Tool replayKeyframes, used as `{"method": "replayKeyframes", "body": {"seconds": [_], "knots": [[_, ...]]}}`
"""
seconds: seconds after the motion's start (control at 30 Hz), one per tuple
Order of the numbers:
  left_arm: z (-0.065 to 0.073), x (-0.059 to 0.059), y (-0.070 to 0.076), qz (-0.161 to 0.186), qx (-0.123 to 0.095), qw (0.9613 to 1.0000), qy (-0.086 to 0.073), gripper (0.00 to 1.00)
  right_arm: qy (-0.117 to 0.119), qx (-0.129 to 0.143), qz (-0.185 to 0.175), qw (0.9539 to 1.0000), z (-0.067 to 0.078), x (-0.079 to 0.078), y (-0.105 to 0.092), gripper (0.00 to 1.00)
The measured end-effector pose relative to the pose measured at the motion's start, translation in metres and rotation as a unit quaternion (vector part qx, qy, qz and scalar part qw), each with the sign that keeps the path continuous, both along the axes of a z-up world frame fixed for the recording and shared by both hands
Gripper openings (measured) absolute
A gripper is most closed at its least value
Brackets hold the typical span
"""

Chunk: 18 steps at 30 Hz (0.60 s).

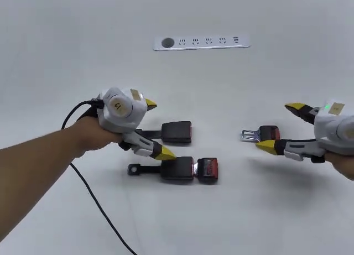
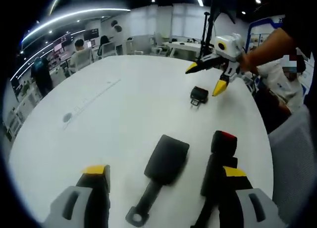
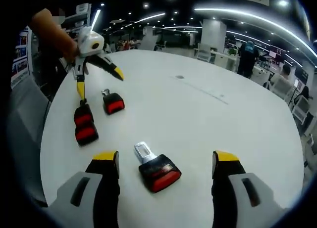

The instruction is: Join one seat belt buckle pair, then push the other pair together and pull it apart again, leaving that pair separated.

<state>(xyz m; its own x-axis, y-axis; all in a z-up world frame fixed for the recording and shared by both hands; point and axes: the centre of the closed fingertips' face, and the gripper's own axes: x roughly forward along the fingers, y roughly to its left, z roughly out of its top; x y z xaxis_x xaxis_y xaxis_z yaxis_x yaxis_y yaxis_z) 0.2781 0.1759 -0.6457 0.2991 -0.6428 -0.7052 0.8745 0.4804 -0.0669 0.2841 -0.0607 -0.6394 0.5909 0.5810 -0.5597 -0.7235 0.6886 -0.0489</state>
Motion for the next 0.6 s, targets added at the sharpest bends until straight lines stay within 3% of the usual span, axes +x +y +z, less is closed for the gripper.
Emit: {"method": "replayKeyframes", "body": {"seconds": [0.13,0.3,0.37,0.5,0.6], "knots": [[0.004,-0.008,0.007,0.039,-0.008,0.9991,0.012,0.98,-0.011,0.018,-0.044,0.9988,0.009,-0.004,-0.001,0.82],[0.015,-0.010,0.016,0.082,-0.025,0.9963,-0.003,0.98,-0.033,0.027,-0.085,0.9954,0.025,-0.010,0.000,0.88],[0.020,-0.014,0.019,0.102,-0.028,0.9944,-0.006,0.99,-0.036,0.030,-0.089,0.9949,0.030,-0.016,0.004,0.90],[0.031,-0.026,0.022,0.138,-0.064,0.9883,0.001,1.00,-0.040,0.033,-0.092,0.9944,0.037,-0.026,0.008,0.90],[0.028,-0.037,0.031,0.144,-0.057,0.9879,-0.011,1.00,-0.044,0.036,-0.104,0.9929,0.040,-0.032,0.008,0.92]]}}
